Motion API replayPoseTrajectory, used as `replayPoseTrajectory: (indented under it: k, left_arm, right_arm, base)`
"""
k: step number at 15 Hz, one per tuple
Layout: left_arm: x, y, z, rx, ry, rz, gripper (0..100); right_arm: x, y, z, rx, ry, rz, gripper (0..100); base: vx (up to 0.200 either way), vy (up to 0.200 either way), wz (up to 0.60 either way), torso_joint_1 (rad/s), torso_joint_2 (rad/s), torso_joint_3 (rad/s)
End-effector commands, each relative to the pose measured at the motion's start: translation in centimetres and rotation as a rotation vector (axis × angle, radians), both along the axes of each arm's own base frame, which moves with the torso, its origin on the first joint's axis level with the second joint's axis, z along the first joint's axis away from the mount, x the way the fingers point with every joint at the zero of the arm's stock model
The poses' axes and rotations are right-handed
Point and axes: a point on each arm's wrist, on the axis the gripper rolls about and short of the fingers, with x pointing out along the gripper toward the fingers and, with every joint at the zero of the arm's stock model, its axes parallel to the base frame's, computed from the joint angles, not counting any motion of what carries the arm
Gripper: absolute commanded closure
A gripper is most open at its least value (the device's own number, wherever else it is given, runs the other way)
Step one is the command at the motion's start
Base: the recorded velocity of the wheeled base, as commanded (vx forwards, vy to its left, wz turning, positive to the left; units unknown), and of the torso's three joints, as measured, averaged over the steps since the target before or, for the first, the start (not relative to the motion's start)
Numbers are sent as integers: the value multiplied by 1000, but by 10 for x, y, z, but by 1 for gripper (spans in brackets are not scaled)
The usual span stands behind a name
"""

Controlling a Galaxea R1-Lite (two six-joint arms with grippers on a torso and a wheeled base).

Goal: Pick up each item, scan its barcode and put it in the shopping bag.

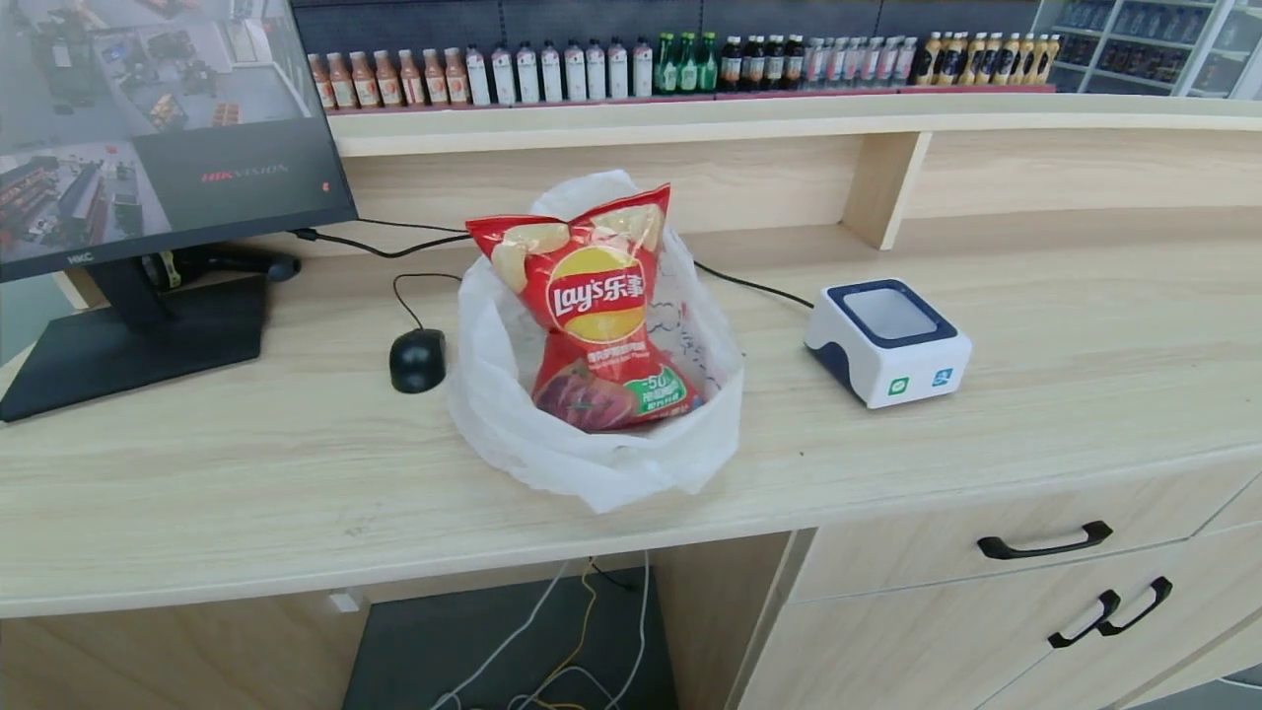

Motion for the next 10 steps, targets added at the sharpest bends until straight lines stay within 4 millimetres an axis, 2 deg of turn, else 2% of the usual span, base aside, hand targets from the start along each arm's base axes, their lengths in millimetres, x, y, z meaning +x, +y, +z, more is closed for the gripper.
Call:
replayPoseTrajectory:
  k: [1, 10]
  left_arm:
    - [0, 0, 0, -2, -1, 0, 0]
    - [0, 0, 0, -2, -1, 0, 0]
  right_arm:
    - [0, 0, 0, -1, 1, 0, 0]
    - [0, 0, 0, -1, 1, 1, 0]
  base:
    - [0, -200, 0, -2, -2, 7]
    - [0, -200, 0, 2, 1, 1]
